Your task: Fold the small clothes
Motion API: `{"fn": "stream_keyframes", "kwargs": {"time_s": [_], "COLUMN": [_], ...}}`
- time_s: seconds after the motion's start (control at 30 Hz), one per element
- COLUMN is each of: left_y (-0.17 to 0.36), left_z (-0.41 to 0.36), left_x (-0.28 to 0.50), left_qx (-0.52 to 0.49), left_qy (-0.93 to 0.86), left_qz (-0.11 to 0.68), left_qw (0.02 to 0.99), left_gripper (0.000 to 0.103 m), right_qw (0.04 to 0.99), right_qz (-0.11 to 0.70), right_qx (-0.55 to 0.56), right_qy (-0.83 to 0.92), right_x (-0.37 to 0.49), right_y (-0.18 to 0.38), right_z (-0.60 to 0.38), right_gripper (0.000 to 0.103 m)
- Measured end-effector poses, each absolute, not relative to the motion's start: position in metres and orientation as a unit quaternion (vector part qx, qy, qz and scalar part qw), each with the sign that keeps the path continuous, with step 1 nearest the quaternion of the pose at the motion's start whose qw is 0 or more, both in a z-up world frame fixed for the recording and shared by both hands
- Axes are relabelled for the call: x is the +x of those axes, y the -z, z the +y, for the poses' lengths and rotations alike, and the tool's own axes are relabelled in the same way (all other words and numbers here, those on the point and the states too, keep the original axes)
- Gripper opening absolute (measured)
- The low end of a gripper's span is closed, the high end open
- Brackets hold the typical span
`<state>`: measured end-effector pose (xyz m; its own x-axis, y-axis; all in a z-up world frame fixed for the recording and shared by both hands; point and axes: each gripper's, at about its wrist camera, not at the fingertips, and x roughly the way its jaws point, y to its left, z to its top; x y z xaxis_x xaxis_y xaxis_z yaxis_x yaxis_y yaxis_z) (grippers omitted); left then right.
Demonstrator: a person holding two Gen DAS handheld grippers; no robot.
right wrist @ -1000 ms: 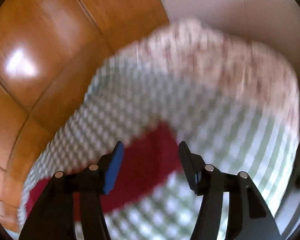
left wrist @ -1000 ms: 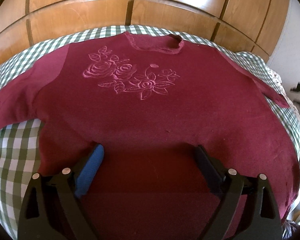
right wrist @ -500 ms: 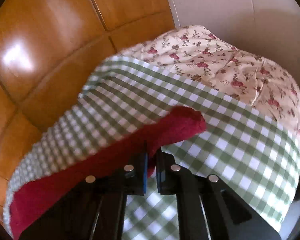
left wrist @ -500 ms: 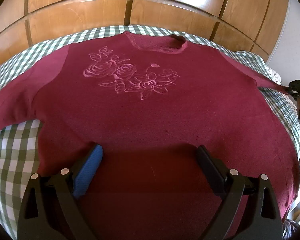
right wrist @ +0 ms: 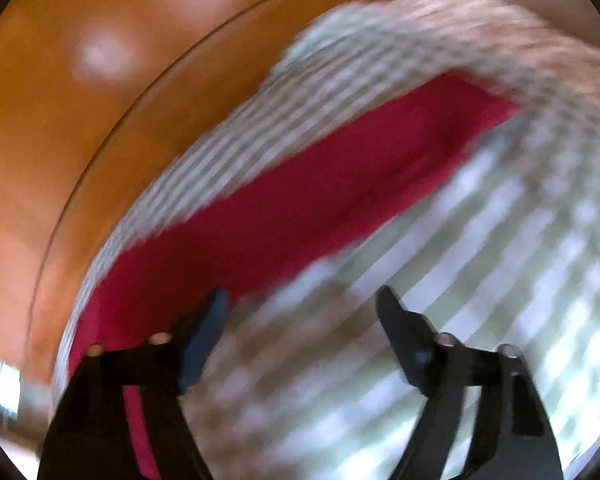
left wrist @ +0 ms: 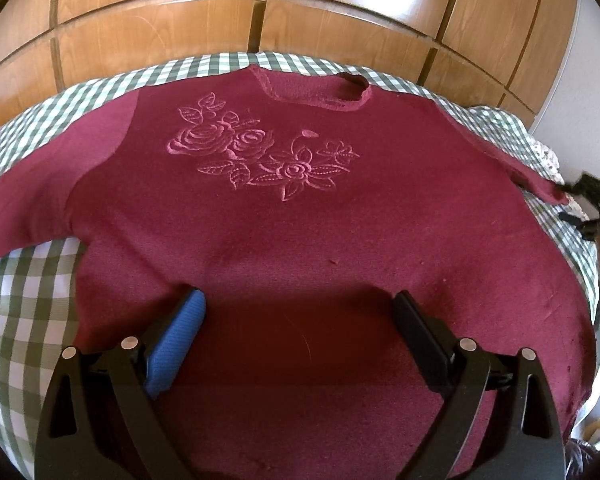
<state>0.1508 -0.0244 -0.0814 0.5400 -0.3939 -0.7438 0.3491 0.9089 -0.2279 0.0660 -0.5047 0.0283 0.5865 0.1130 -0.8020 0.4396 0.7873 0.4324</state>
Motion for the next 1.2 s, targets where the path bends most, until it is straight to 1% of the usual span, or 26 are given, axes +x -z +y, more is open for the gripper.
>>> {"fn": "stream_keyframes", "kwargs": {"time_s": [0.03, 0.07, 0.13, 0.17, 0.2, 0.23, 0.3, 0.33, 0.47, 0.6, 0.67, 0.8, 0.83, 0.87, 0.9, 0.93, 1.07, 1.1, 1.13, 1.17, 1.2], "left_y": [0.081, 0.081, 0.080, 0.080, 0.080, 0.080, 0.079, 0.078, 0.073, 0.070, 0.070, 0.064, 0.063, 0.059, 0.056, 0.050, 0.044, 0.048, 0.053, 0.062, 0.069], "left_z": [-0.024, -0.023, -0.022, -0.021, -0.021, -0.020, -0.018, -0.017, -0.002, 0.021, 0.030, 0.047, 0.048, 0.047, 0.046, 0.042, 0.024, 0.017, 0.014, 0.012, 0.012], "left_x": [0.151, 0.150, 0.149, 0.149, 0.149, 0.148, 0.148, 0.147, 0.141, 0.120, 0.108, 0.095, 0.095, 0.096, 0.097, 0.098, 0.113, 0.119, 0.123, 0.129, 0.132], "left_qx": [-0.029, -0.031, -0.036, -0.038, -0.041, -0.042, -0.050, -0.055, -0.086, -0.117, -0.109, -0.120, -0.122, -0.120, -0.117, -0.113, -0.084, -0.068, -0.064, -0.068, -0.071], "left_qy": [0.213, 0.213, 0.214, 0.215, 0.215, 0.216, 0.218, 0.216, 0.197, 0.185, 0.175, 0.173, 0.169, 0.164, 0.161, 0.159, 0.165, 0.164, 0.164, 0.167, 0.166], "left_qz": [0.429, 0.428, 0.427, 0.426, 0.426, 0.425, 0.424, 0.424, 0.426, 0.420, 0.419, 0.418, 0.418, 0.417, 0.412, 0.402, 0.388, 0.393, 0.401, 0.415, 0.425], "left_qw": [0.877, 0.877, 0.878, 0.878, 0.878, 0.878, 0.878, 0.878, 0.879, 0.881, 0.884, 0.884, 0.884, 0.886, 0.889, 0.895, 0.903, 0.902, 0.899, 0.892, 0.887], "left_gripper": [0.093, 0.093, 0.093, 0.093, 0.093, 0.093, 0.093, 0.092, 0.084, 0.084, 0.074, 0.074, 0.072, 0.072, 0.072, 0.072, 0.072, 0.072, 0.072, 0.072, 0.072], "right_qw": [0.832, 0.828, 0.821, 0.818, 0.827, 0.837, 0.839, 0.839, 0.842, 0.848, 0.853, 0.851, 0.848, 0.845, 0.839, 0.837, 0.838, 0.836, 0.833, 0.828, 0.821], "right_qz": [0.462, 0.478, 0.503, 0.521, 0.528, 0.527, 0.527, 0.525, 0.520, 0.518, 0.512, 0.513, 0.515, 0.517, 0.516, 0.510, 0.453, 0.442, 0.429, 0.415, 0.403], "right_qx": [0.301, 0.292, 0.269, 0.239, 0.190, 0.145, 0.132, 0.143, 0.142, 0.111, 0.100, 0.111, 0.125, 0.139, 0.172, 0.196, 0.294, 0.310, 0.328, 0.349, 0.370], "right_qy": [0.052, 0.010, -0.035, -0.044, -0.037, -0.027, -0.017, -0.005, 0.017, 0.020, 0.025, 0.029, 0.025, 0.024, 0.025, 0.028, 0.076, 0.096, 0.122, 0.144, 0.162], "right_x": [0.062, 0.056, 0.045, 0.037, 0.029, 0.022, 0.014, 0.011, -0.006, -0.029, -0.040, -0.049, -0.049, -0.045, -0.043, -0.042, -0.031, -0.027, -0.023, -0.018, -0.014], "right_y": [-0.027, -0.026, -0.022, -0.019, -0.019, -0.020, -0.020, -0.019, -0.022, -0.024, -0.024, -0.025, -0.027, -0.028, -0.031, -0.034, -0.049, -0.049, -0.049, -0.047, -0.045], "right_z": [-0.476, -0.449, -0.408, -0.386, -0.366, -0.352, -0.344, -0.347, -0.352, -0.344, -0.342, -0.342, -0.347, -0.350, -0.362, -0.369, -0.432, -0.449, -0.470, -0.492, -0.511], "right_gripper": [0.056, 0.053, 0.050, 0.046, 0.040, 0.028, 0.023, 0.018, 0.020, 0.022, 0.022, 0.024, 0.027, 0.036, 0.042, 0.050, 0.052, 0.052, 0.050, 0.048, 0.047]}}
